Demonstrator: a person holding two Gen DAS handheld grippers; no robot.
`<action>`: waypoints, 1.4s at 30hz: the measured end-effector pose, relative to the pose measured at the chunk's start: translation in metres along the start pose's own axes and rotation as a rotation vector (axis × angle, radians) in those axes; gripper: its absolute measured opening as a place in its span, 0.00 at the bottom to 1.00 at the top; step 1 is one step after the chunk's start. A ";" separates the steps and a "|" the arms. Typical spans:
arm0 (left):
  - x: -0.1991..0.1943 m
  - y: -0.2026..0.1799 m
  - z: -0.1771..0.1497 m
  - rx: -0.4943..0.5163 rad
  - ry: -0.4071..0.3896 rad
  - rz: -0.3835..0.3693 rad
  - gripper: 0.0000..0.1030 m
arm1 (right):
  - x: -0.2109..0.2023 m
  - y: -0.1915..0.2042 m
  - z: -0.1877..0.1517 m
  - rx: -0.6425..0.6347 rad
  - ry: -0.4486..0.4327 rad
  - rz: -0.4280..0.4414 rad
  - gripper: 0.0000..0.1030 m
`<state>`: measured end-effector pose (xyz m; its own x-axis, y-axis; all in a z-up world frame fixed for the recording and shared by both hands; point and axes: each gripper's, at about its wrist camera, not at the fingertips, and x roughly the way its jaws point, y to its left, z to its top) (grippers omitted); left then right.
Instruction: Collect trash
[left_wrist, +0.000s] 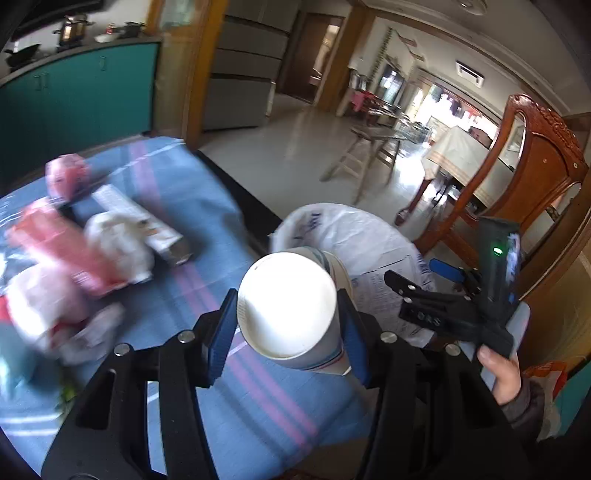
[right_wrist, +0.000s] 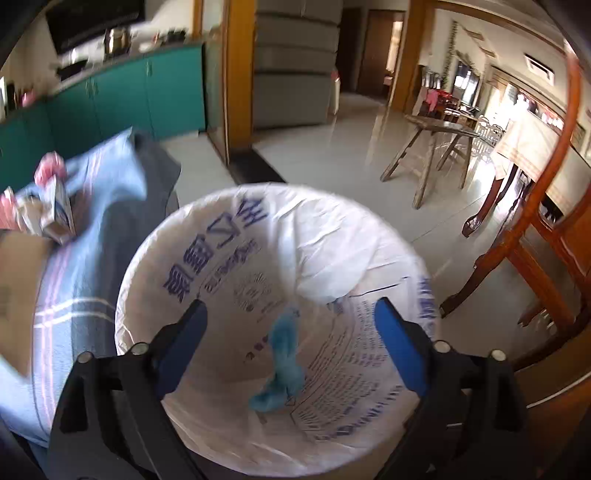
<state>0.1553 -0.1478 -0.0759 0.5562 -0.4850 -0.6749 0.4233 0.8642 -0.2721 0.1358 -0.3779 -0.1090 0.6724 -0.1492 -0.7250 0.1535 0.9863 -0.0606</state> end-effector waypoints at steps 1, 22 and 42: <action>0.015 -0.008 0.008 0.006 0.016 -0.025 0.52 | -0.005 -0.009 0.000 0.019 -0.011 -0.006 0.88; -0.076 0.059 -0.037 -0.061 -0.164 0.501 0.89 | -0.030 0.055 0.003 -0.045 -0.091 0.234 0.91; -0.219 0.166 -0.136 -0.309 -0.198 0.730 0.89 | -0.076 0.310 -0.017 -0.493 -0.094 0.466 0.91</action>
<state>0.0065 0.1203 -0.0670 0.7439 0.2248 -0.6294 -0.2952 0.9554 -0.0076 0.1197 -0.0600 -0.0847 0.6513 0.3151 -0.6903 -0.5001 0.8624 -0.0781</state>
